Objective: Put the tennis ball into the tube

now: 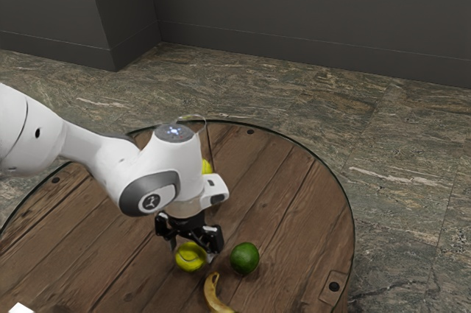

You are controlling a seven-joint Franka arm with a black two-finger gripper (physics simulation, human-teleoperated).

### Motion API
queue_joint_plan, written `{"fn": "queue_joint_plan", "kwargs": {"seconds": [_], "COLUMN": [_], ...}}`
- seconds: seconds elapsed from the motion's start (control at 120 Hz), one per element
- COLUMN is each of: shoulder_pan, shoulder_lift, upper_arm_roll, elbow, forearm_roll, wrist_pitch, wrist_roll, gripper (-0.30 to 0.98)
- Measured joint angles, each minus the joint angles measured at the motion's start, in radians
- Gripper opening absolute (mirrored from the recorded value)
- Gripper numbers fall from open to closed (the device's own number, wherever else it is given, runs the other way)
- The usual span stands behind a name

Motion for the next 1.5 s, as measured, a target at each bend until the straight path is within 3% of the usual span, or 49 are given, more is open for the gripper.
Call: {"fn": "queue_joint_plan", "kwargs": {"seconds": [0.3, 0.567, 0.783, 0.942, 1.2, 1.5], "shoulder_pan": [0.000, 0.001, 0.003, 0.005, 0.005, 0.030], "shoulder_lift": [0.034, 0.052, -0.081, -0.183, -0.192, -0.088], "upper_arm_roll": [0.015, 0.034, 0.033, 0.036, 0.110, 0.148], "elbow": [-0.002, -0.004, 0.008, 0.169, 0.400, 0.502], "forearm_roll": [0.016, 0.021, 0.021, -0.001, -0.002, 0.076], "wrist_pitch": [0.038, 0.045, 0.001, -0.149, -0.353, -0.328], "wrist_roll": [-0.095, -0.152, -0.181, -0.175, -0.072, 0.061], "gripper": [0.47, 0.43, 0.41, 0.39, 0.39, 0.39]}}
